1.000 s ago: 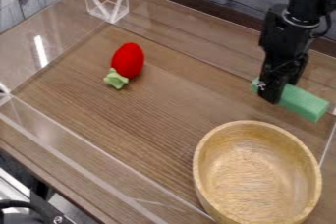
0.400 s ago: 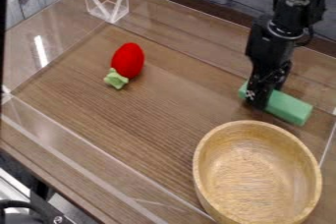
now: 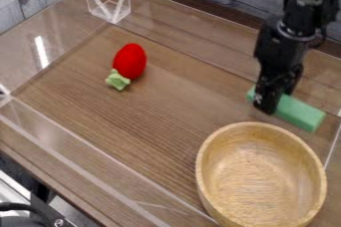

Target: Put the green stick in the brown bowl

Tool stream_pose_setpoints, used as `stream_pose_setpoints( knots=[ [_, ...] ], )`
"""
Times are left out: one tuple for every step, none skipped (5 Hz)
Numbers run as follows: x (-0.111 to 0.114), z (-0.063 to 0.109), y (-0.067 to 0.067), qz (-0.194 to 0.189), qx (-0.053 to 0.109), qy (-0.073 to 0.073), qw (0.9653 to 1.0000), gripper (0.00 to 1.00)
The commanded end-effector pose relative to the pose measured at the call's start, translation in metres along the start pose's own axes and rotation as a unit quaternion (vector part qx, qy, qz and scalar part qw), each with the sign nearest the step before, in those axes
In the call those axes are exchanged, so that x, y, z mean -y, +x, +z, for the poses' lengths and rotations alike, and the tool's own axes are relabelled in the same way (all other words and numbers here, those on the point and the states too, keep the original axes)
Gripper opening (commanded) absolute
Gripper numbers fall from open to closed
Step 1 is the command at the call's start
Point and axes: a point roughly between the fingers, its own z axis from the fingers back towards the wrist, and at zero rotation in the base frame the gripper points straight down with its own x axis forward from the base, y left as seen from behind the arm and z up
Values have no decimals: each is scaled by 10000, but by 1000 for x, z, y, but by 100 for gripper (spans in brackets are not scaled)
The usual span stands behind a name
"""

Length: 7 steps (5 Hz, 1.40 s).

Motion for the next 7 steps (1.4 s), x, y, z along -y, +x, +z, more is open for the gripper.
stream_pose_setpoints(
  knots=[
    [7,26,12,-151,-35,-410,9990,0],
    [16,14,10,-156,6,-457,9988,0],
    [24,2,6,-155,64,-525,9985,0],
    [25,0,17,-244,52,-571,9981,0],
    [19,16,14,-346,-43,-587,9977,0],
    [6,28,4,-238,-112,-596,9979,0],
    [-17,28,-13,-27,-96,-539,9985,0]
  ],
)
